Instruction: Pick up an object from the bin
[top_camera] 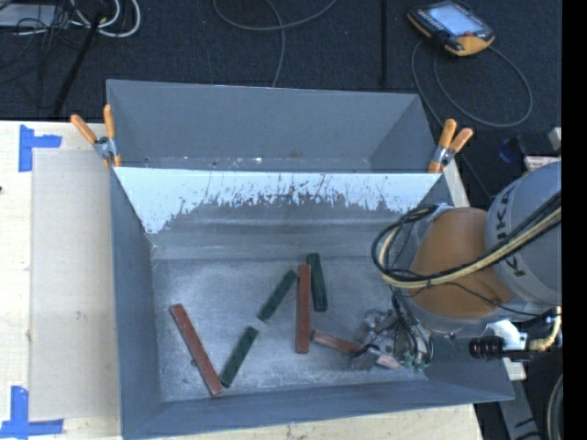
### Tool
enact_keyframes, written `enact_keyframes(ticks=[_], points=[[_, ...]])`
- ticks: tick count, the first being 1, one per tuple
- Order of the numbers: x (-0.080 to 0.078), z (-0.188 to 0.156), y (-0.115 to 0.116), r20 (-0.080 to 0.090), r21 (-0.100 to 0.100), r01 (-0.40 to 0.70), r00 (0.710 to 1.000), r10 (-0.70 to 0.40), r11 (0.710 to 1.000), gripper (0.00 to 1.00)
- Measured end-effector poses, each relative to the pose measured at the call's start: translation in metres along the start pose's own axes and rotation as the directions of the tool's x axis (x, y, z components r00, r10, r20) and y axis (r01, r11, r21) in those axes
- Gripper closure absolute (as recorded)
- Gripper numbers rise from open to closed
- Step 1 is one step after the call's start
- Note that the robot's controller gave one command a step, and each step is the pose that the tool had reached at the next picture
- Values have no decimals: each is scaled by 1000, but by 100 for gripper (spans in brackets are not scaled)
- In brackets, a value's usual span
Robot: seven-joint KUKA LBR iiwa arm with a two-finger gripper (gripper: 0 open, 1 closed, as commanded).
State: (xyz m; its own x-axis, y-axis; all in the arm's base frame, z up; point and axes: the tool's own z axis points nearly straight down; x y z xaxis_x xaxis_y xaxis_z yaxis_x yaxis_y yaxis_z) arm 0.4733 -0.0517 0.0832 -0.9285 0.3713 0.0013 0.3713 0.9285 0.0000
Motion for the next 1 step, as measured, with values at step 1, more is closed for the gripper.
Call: enact_keyframes(ticks=[1], points=[[0, -5, 0, 0, 0, 1, 1000, -1, 1000, 100]])
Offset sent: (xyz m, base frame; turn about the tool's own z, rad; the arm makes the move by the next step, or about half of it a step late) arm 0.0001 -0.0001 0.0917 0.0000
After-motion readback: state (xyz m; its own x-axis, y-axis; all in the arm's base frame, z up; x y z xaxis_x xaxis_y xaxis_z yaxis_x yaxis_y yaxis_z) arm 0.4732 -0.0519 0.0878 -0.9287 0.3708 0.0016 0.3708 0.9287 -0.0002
